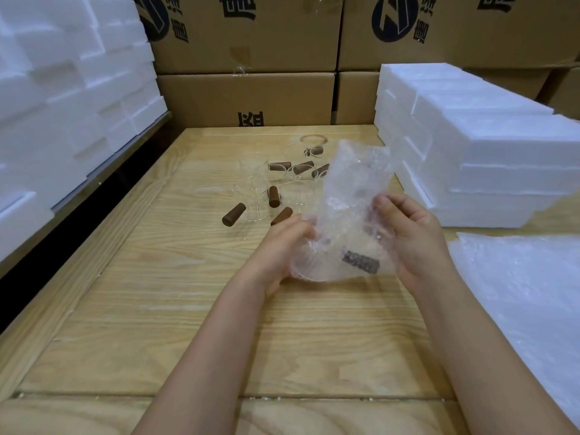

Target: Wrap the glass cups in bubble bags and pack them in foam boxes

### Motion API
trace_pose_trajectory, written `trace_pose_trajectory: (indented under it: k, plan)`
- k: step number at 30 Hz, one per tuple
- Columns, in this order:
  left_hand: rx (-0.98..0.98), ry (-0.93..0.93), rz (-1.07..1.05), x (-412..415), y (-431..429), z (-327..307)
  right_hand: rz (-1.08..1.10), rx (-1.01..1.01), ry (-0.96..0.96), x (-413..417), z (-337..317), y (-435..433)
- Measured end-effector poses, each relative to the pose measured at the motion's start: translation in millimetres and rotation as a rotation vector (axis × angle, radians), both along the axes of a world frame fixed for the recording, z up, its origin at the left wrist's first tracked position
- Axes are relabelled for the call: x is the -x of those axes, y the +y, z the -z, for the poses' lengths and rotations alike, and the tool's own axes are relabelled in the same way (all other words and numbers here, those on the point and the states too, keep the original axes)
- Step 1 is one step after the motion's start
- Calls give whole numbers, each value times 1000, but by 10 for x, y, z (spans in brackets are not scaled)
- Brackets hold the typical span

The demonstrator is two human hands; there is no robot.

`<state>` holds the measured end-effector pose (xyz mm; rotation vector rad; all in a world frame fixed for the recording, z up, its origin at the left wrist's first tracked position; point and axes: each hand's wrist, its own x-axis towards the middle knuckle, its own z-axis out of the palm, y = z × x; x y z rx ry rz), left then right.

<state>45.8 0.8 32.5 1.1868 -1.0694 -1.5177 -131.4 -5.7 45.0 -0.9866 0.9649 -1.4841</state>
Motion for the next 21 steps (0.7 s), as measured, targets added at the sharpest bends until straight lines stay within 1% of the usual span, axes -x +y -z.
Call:
trace_pose_trajectory:
  k: [1,3,7,9,11,12,14,16,18,19,21]
  plan:
    - [22,-11,21,22,3,9,-4,6,-1,-24,7,-3]
    - [83,-27,41,55,15,27,-37,4,59,-83,28,5]
    - [171,-75,1,73,19,49,-98,0,373,-152,95,-5]
    - [187,-60,-38,65,11,59,-208,-20,457,-179,75,10]
    - [204,-58,-36,63,12,58,-336,9,519,-189,54,32]
    - [216,-56,-24,65,22,51,-349,23,559,-187,39,54]
    - [266,-42,23,80,53,42,-247,22,649,-177,50,57]
    - [310,-55,90,123,94,33,-91,-43,761,-185,114,41]
    - [330,-89,105,184,126,25,-14,-60,836,-223,143,61]
    - [337,-107,76,205,124,31,-15,-33,826,-245,149,72]
    - [344,-150,-21,204,99,38,-90,49,745,-263,104,94]
